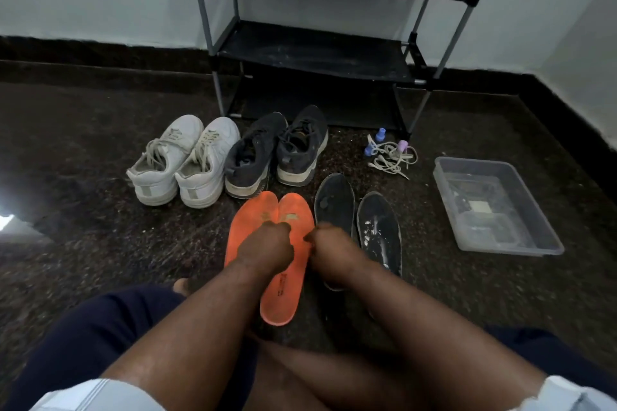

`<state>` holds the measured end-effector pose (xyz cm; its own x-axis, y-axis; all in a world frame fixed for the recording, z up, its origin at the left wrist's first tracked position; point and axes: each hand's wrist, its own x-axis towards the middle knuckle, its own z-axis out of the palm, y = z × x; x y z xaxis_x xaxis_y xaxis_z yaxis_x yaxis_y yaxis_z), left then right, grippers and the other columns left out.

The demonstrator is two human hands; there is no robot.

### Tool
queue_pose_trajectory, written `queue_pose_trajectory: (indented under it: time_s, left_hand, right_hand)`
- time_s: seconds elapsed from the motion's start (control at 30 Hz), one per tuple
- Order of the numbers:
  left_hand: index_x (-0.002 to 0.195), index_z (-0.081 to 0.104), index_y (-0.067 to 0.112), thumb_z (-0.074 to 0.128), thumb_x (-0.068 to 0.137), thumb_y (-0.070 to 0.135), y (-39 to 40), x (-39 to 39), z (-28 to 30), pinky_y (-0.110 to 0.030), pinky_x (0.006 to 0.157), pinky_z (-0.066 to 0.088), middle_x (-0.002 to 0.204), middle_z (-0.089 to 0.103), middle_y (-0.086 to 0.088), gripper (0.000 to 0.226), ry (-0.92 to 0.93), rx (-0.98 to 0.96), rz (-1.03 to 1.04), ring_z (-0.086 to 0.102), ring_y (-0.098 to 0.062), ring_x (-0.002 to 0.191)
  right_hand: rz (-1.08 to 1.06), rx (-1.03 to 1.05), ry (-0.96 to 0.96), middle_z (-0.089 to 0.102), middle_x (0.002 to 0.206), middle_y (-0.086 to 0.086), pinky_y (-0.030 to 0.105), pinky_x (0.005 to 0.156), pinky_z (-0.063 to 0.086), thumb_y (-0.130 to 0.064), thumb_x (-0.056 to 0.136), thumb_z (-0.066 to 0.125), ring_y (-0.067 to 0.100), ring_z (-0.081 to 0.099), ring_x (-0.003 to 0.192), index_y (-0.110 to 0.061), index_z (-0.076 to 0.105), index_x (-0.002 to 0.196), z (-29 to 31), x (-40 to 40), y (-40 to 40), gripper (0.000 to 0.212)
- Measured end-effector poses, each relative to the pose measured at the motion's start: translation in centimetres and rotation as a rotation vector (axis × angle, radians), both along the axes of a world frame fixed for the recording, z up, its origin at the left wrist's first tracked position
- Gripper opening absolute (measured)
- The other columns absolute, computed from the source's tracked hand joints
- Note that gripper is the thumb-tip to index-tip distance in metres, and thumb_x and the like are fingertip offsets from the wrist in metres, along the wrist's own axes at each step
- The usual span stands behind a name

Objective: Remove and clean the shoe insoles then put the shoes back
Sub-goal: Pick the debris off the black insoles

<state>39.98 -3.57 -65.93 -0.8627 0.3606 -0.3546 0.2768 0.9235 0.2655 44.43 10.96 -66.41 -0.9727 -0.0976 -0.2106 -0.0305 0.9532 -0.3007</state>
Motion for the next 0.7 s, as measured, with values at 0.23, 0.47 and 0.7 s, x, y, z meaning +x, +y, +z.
queue_pose_trajectory:
  time_s: [0.23,0.47,0.7]
  left_hand:
    - [0.139,0.054,0.020,0.061,0.092,0.030,6.7,1.3,-0.9,-0.035,0.101,0.044,0.141,0.047,-0.009,0.048,0.022,0.053,-0.260,0.054,-0.032,0.120]
    - [0.135,0.052,0.020,0.062,0.089,0.038,6.2,2.6,-2.7,-0.039,0.094,0.049,0.133,0.051,-0.008,0.050,0.087,-0.128,-0.407,0.054,-0.032,0.113]
    - [0.120,0.064,0.017,0.060,0.092,0.031,6.7,2.2,-1.8,-0.029,0.089,0.049,0.115,0.067,-0.005,0.031,-0.083,0.089,-0.269,0.063,-0.023,0.108]
  right_hand:
    - [-0.529,0.037,-0.080,0.072,0.097,0.013,0.027,0.072,0.048,-0.032,0.084,0.056,0.029,0.068,0.092,-0.012,0.073,0.092,2.6,2.5,14.5,0.027]
    - [-0.627,-0.081,-0.333,0.074,0.077,0.008,0.030,0.073,0.059,-0.021,0.078,0.068,0.019,0.072,0.070,-0.007,0.071,0.081,0.9,3.3,15.6,0.015]
    - [-0.639,-0.305,-0.302,0.071,0.090,0.009,0.033,0.074,0.060,-0.016,0.086,0.064,0.024,0.070,0.080,-0.010,0.068,0.088,0.3,2.6,14.7,0.008]
